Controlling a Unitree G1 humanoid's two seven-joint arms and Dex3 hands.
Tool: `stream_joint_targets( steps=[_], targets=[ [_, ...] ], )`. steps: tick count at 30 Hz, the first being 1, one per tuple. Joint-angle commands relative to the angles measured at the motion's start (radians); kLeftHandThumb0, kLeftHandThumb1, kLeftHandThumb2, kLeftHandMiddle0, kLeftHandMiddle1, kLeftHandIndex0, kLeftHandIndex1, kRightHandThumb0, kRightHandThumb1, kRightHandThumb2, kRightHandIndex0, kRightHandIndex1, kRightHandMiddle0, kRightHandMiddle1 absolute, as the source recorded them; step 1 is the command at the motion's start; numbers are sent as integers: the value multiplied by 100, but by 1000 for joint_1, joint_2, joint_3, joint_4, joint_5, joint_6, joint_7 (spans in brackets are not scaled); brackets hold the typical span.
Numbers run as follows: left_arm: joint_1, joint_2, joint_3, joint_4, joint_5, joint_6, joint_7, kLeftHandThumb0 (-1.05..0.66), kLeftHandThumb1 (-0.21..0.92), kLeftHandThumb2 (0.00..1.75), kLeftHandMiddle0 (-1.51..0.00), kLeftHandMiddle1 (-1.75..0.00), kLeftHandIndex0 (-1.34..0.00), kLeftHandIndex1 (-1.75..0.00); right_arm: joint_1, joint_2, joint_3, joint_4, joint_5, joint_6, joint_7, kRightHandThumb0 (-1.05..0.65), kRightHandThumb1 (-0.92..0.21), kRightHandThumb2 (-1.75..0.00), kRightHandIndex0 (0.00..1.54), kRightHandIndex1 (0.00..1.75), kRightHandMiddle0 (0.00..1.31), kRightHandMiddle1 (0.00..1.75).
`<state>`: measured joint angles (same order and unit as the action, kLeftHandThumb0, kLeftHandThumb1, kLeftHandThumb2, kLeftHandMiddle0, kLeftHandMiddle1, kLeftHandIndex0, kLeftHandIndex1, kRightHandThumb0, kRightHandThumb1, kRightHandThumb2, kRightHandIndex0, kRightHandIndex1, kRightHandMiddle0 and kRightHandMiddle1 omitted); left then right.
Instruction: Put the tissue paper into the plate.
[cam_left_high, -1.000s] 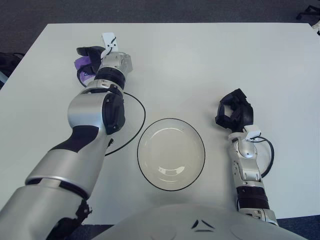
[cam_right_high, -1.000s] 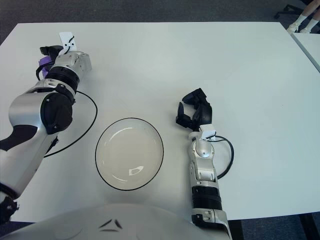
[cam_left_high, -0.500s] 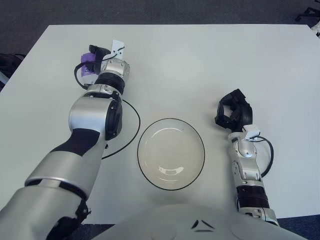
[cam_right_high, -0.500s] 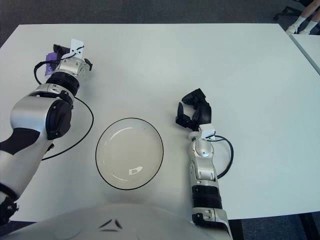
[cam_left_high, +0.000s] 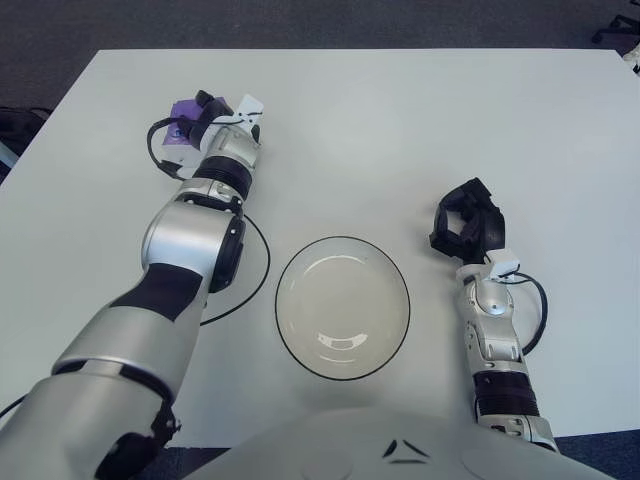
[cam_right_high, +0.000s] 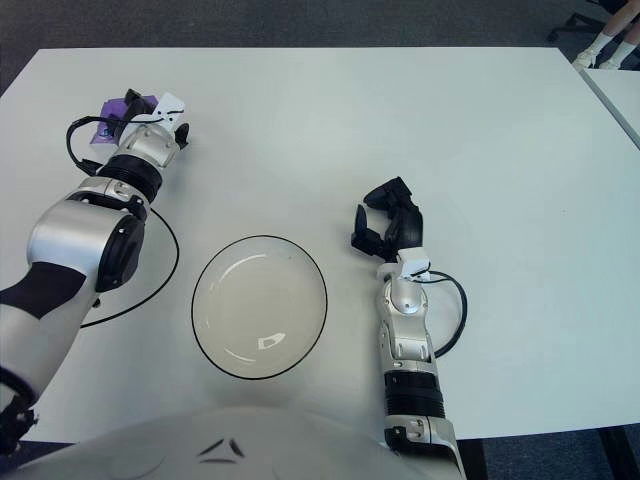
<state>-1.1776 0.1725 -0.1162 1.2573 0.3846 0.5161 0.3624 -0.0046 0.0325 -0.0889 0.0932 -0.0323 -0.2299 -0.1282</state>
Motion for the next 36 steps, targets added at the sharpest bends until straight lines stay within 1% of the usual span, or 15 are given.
stream_joint_targets(
  steps=[1,2,6,12,14,16,18,20,22,25,28,31,34,36],
  targets=[
    [103,-54,-87,10,28,-4,-184,-83,67,65,0,0,0,0,106,12,-2,101,7,120,-1,-43,-46,-114,90,175,50,175],
    [113,-57,-112,2,46,-12,-206,-84,68,64,0,0,0,0,106,13,-2,100,10,120,1,-43,-46,-114,90,175,50,175],
    [156,-64,-173,-44,84,-31,-260,-90,70,59,0,0,0,0,105,16,-2,101,16,117,3,-43,-46,-114,90,175,50,175],
    [233,-51,-250,-178,127,-18,-331,-94,71,56,0,0,0,0,107,18,1,94,11,130,-4,-43,-47,-114,90,175,49,175],
    [269,-33,-287,-251,148,-21,-371,-96,73,53,0,0,0,0,108,21,2,89,8,136,-8,-43,-47,-113,90,175,49,175],
    [322,-9,-320,-362,166,-9,-411,-97,74,50,0,0,0,0,109,22,4,85,6,139,-10,-43,-47,-113,90,175,49,175],
    [377,19,-347,-493,179,23,-456,-99,75,48,0,0,0,0,111,22,6,81,6,140,-9,-43,-47,-113,90,175,49,175],
    [414,41,-364,-582,189,45,-491,-99,76,47,0,0,0,0,112,22,6,79,7,141,-7,-43,-47,-113,90,175,49,175],
    [441,58,-375,-647,198,62,-519,-99,76,46,0,0,0,0,113,22,7,77,9,141,-5,-43,-47,-113,90,175,49,175],
    [501,91,-402,-758,217,63,-553,-101,77,46,0,0,0,0,115,21,8,75,11,139,-1,-43,-47,-113,90,175,49,175],
    [540,114,-417,-834,234,69,-580,-103,80,42,0,0,0,0,118,22,8,72,10,139,-2,-43,-47,-112,90,175,49,175],
    [593,151,-442,-946,256,78,-622,-104,84,37,0,0,0,0,120,23,8,70,9,139,-6,-43,-48,-112,90,175,49,175],
    [621,172,-452,-1006,269,78,-651,-105,86,34,0,0,0,0,122,24,9,67,9,137,-7,-43,-48,-112,89,175,48,175],
    [659,207,-464,-1100,279,76,-693,-105,87,34,0,0,0,0,125,25,10,64,10,136,-5,-43,-48,-112,89,175,48,175]
  ],
)
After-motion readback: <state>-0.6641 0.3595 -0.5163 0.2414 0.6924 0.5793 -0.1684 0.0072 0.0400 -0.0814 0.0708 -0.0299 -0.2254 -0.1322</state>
